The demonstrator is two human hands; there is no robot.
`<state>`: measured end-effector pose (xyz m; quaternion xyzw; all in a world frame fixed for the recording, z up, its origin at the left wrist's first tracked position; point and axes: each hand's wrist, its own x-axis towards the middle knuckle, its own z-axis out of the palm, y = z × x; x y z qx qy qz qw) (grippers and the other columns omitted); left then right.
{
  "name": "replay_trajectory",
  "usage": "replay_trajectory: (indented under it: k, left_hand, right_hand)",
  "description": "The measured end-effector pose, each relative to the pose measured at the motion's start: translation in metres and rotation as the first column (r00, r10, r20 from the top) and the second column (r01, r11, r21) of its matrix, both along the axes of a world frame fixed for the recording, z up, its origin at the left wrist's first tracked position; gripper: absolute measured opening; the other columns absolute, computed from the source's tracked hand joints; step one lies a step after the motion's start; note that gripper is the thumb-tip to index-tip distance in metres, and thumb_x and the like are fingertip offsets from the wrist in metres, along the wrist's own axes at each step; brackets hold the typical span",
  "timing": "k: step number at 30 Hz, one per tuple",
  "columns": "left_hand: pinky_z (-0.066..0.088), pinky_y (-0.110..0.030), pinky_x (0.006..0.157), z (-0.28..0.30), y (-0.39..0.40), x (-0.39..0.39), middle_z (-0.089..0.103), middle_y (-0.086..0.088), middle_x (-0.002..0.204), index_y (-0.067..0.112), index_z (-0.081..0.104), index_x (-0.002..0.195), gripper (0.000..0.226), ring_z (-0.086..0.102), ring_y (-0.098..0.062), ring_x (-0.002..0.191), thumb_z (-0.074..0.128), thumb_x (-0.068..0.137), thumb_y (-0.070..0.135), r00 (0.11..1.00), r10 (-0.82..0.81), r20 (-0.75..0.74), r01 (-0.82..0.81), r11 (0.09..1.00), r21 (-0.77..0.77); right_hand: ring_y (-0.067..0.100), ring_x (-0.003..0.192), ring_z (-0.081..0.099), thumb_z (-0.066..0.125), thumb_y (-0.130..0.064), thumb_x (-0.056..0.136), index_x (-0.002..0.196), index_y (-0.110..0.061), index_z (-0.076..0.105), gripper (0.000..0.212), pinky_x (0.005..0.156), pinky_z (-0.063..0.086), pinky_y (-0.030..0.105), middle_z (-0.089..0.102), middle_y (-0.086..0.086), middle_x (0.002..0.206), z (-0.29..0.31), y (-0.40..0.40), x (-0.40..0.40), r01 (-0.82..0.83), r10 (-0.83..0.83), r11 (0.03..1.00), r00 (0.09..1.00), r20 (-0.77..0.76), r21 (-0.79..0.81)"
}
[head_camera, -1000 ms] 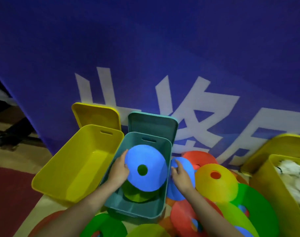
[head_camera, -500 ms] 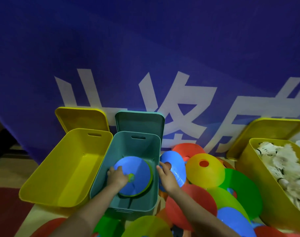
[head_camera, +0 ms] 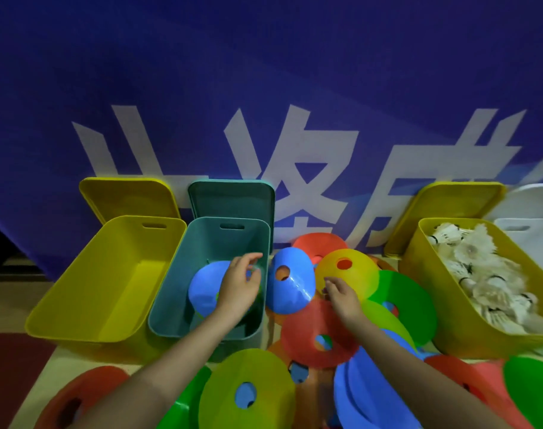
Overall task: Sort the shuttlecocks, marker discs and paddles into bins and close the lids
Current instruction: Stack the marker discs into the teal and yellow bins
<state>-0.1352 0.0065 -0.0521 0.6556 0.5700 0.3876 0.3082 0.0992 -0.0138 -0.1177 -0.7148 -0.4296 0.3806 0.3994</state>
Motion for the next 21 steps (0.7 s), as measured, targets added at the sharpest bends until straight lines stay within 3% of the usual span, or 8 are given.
replay_trajectory:
  k: [3,6,8,10,13,15,18,21]
  left_hand:
    - [0.043,-0.026,0.092,0.001,-0.014,0.032,0.058,-0.001,0.112,0.018,0.063,0.115,0.038,0.053,-0.016,0.105,0.042,0.083,0.023,0.987,-0.119,-0.112,0.135,0.979,0.153]
    - [0.032,-0.014,0.095,-0.004,-0.031,0.063,0.059,-0.004,0.109,0.014,0.065,0.112,0.041,0.048,-0.013,0.106,0.039,0.082,0.024,0.966,-0.192,-0.173,0.231,0.943,0.240]
    - [0.030,-0.015,0.097,-0.019,-0.042,0.082,0.060,-0.005,0.110,0.014,0.065,0.112,0.041,0.048,-0.016,0.111,0.040,0.082,0.025,0.956,-0.233,-0.177,0.267,0.942,0.204]
    - [0.036,-0.024,0.097,-0.040,-0.050,0.100,0.058,-0.005,0.114,0.017,0.061,0.118,0.042,0.052,-0.020,0.114,0.042,0.082,0.027,0.956,-0.222,-0.193,0.235,0.971,0.045]
    - [0.035,-0.029,0.099,-0.078,-0.056,0.102,0.052,-0.011,0.127,0.018,0.048,0.135,0.046,0.049,-0.028,0.120,0.051,0.090,0.027,0.903,-0.147,-0.404,0.029,0.958,-0.285]
    - [0.039,-0.032,0.096,-0.097,-0.058,0.090,0.054,-0.015,0.125,0.016,0.048,0.132,0.045,0.051,-0.032,0.117,0.053,0.090,0.030,0.849,-0.122,-0.514,-0.115,0.907,-0.405]
    - [0.046,-0.037,0.091,-0.110,-0.058,0.085,0.058,-0.018,0.122,0.010,0.050,0.126,0.042,0.055,-0.033,0.113,0.055,0.089,0.029,0.874,-0.047,-0.484,-0.224,0.844,-0.487]
    - [0.044,-0.033,0.095,-0.112,-0.055,0.096,0.056,-0.015,0.129,0.012,0.041,0.139,0.056,0.055,-0.030,0.117,0.059,0.087,0.022,0.909,-0.012,-0.416,-0.227,0.824,-0.519]
  right_hand:
    - [0.034,0.084,0.063,0.049,-0.027,0.093,0.118,-0.007,0.059,0.034,0.078,0.052,0.047,0.064,0.009,0.084,-0.007,-0.003,0.056,0.098,-0.087,0.992,0.989,0.122,-0.083]
    - [0.032,0.087,0.061,0.050,-0.024,0.094,0.124,-0.009,0.054,0.033,0.072,0.047,0.037,0.063,0.012,0.097,0.000,-0.006,0.090,0.096,-0.057,0.986,0.963,0.263,-0.138]
    - [0.033,0.102,0.058,0.054,-0.025,0.093,0.132,-0.009,0.049,0.042,0.082,0.047,0.037,0.061,0.016,0.113,0.000,-0.005,0.106,0.033,0.019,0.992,0.920,0.391,-0.125]
    - [0.033,0.118,0.051,0.059,-0.027,0.090,0.138,-0.012,0.045,0.052,0.095,0.044,0.040,0.054,0.017,0.128,-0.003,-0.003,0.118,-0.083,0.138,0.988,0.849,0.510,-0.130]
    - [0.032,0.129,0.040,0.062,-0.033,0.088,0.144,-0.017,0.037,0.063,0.101,0.040,0.041,0.043,0.014,0.140,-0.002,0.004,0.129,-0.309,0.365,0.929,0.668,0.649,-0.203]
    - [0.029,0.135,0.034,0.060,-0.038,0.088,0.147,-0.021,0.031,0.068,0.102,0.041,0.040,0.036,0.010,0.146,0.001,0.012,0.134,-0.417,0.451,0.871,0.476,0.755,-0.258]
    - [0.028,0.142,0.023,0.059,-0.039,0.087,0.150,-0.024,0.023,0.074,0.106,0.037,0.039,0.026,0.008,0.154,0.003,0.024,0.134,-0.536,0.511,0.779,0.242,0.825,-0.325]
    - [0.025,0.147,0.009,0.061,-0.040,0.084,0.152,-0.024,0.014,0.084,0.112,0.026,0.040,0.011,0.005,0.159,-0.003,0.038,0.127,-0.597,0.567,0.691,0.098,0.818,-0.407]
